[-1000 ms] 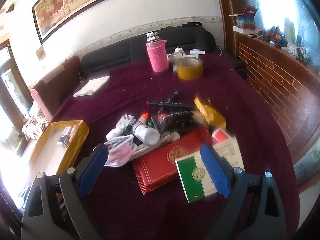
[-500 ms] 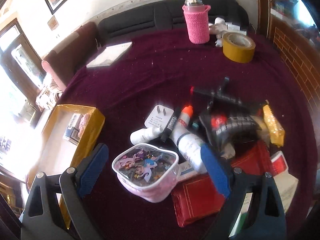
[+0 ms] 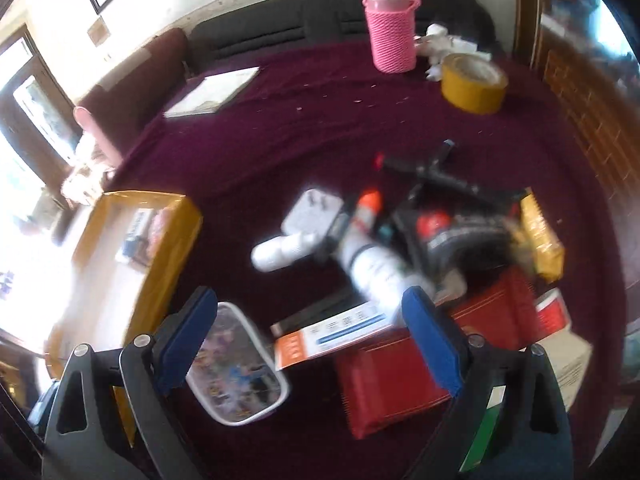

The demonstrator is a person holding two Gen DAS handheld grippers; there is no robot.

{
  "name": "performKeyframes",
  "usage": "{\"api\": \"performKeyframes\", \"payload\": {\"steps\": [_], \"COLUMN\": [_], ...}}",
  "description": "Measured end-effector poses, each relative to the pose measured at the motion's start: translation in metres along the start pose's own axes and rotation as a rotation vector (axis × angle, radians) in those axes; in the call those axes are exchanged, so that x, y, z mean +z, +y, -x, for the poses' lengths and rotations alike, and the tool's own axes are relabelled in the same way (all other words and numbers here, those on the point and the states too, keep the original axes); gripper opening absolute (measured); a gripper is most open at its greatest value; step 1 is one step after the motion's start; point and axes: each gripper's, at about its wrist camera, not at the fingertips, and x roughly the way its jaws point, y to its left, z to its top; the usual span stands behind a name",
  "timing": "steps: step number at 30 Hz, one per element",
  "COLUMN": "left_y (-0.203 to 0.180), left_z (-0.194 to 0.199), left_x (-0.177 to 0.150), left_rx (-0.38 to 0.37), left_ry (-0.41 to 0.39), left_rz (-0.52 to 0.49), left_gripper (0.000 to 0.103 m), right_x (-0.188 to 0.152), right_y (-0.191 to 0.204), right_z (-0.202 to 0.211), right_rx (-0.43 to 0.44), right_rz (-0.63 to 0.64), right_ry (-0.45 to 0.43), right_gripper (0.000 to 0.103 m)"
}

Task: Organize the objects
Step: 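Withdraw both grippers from the tray back toward the cluttered items, then grasp the white bottle with right while left grasps the clear pink zipper pouch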

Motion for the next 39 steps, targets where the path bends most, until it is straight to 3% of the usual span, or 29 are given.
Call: {"api": "performKeyframes", "payload": {"steps": [6, 8, 10, 11, 12, 17, 21, 28, 34, 37, 39], "left_y": [0.007, 0.007, 0.006, 0.004, 0.002, -0.013, -0.029, -0.031, -0.055, -0.057, -0.062], "left_z": [0.001, 0.0, 0.0, -0.001, 0.0, -0.009, -0.033, -0.079, -0.111, -0.142, -0.148], "left_x": [0.002, 0.002, 0.001, 0.001, 0.001, 0.001, 0.002, 0.002, 0.008, 0.003, 0.001], "left_rx": [0.004, 0.004, 0.003, 0.0, -0.002, -0.014, -0.025, 0.086, 0.197, 0.23, 0.252], "left_ry": [-0.01, -0.009, -0.006, -0.004, -0.003, 0.026, 0.099, 0.189, 0.189, 0.253, 0.205], "left_rz": [0.018, 0.021, 0.019, 0.012, 0.005, -0.036, -0.059, 0.023, -0.038, -0.04, -0.097], "left_gripper": [0.102, 0.102, 0.102, 0.102, 0.102, 0.102, 0.101, 0.101, 0.101, 0.101, 0.1], "right_x": [0.012, 0.016, 0.018, 0.019, 0.021, 0.018, 0.002, -0.05, -0.071, -0.076, -0.08], "right_y": [0.017, 0.025, 0.027, 0.026, 0.023, 0.01, -0.004, -0.028, -0.045, -0.057, -0.066], "right_z": [-0.036, -0.051, -0.068, -0.076, -0.084, -0.072, -0.042, 0.016, 0.019, 0.017, 0.016], "right_rx": [-0.231, -0.276, -0.304, -0.318, -0.321, -0.227, -0.109, 0.057, 0.134, 0.177, 0.197], "right_rz": [0.224, 0.296, 0.324, 0.325, 0.317, 0.224, 0.115, -0.005, -0.056, -0.101, -0.123], "right_ry": [0.089, 0.125, 0.185, 0.216, 0.242, 0.254, 0.189, 0.038, -0.007, -0.018, -0.028], "right_gripper": [0.093, 0.085, 0.056, 0.049, 0.032, 0.031, 0.031, 0.031, 0.031, 0.031, 0.031]}}
